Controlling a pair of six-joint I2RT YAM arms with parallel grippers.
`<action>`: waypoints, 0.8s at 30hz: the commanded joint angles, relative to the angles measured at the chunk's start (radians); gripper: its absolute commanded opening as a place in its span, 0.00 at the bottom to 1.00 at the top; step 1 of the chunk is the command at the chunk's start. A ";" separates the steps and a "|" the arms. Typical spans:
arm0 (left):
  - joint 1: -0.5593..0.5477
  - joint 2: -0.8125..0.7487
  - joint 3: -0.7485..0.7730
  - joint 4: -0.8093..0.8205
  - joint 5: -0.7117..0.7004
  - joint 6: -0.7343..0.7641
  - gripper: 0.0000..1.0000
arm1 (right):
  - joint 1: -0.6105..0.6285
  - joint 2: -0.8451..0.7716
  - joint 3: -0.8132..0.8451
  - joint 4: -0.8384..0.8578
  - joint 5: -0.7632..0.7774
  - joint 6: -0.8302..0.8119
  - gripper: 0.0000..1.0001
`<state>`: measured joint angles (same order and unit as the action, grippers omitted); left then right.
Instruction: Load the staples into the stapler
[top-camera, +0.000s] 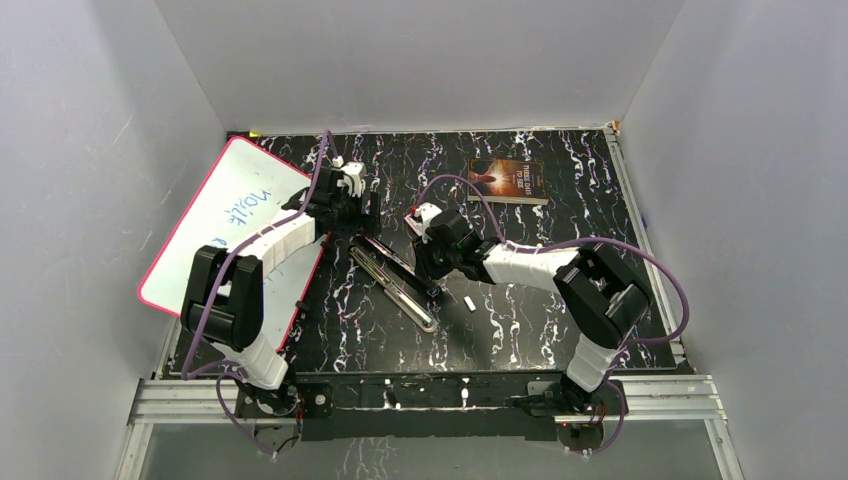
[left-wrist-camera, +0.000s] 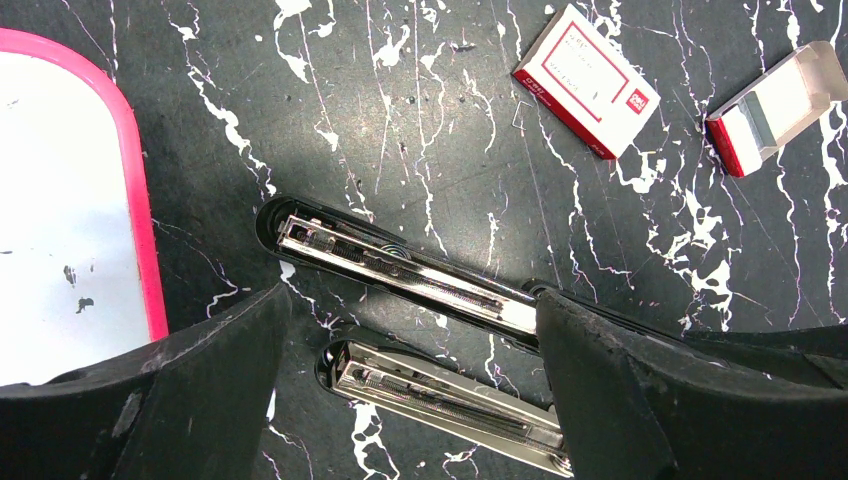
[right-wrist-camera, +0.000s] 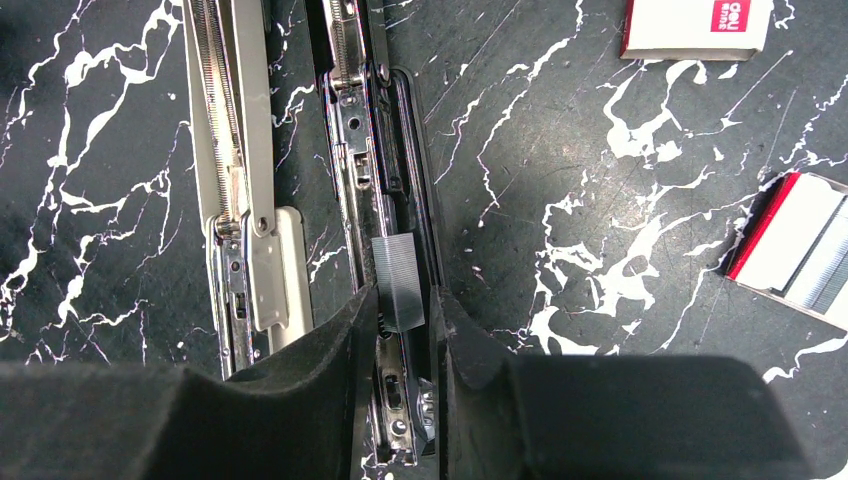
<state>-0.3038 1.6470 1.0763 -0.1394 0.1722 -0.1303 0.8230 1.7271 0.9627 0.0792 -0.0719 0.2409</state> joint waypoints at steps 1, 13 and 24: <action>0.003 -0.015 0.034 -0.015 0.006 0.009 0.92 | -0.008 0.009 -0.005 0.020 -0.018 0.014 0.31; 0.003 -0.013 0.034 -0.014 0.006 0.008 0.92 | -0.012 -0.075 -0.010 0.047 -0.011 0.001 0.19; 0.003 -0.015 0.033 -0.014 0.006 0.009 0.92 | -0.013 -0.125 -0.021 0.035 0.123 -0.056 0.18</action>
<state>-0.3038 1.6470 1.0763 -0.1394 0.1722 -0.1303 0.8143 1.6230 0.9504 0.0883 -0.0345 0.2279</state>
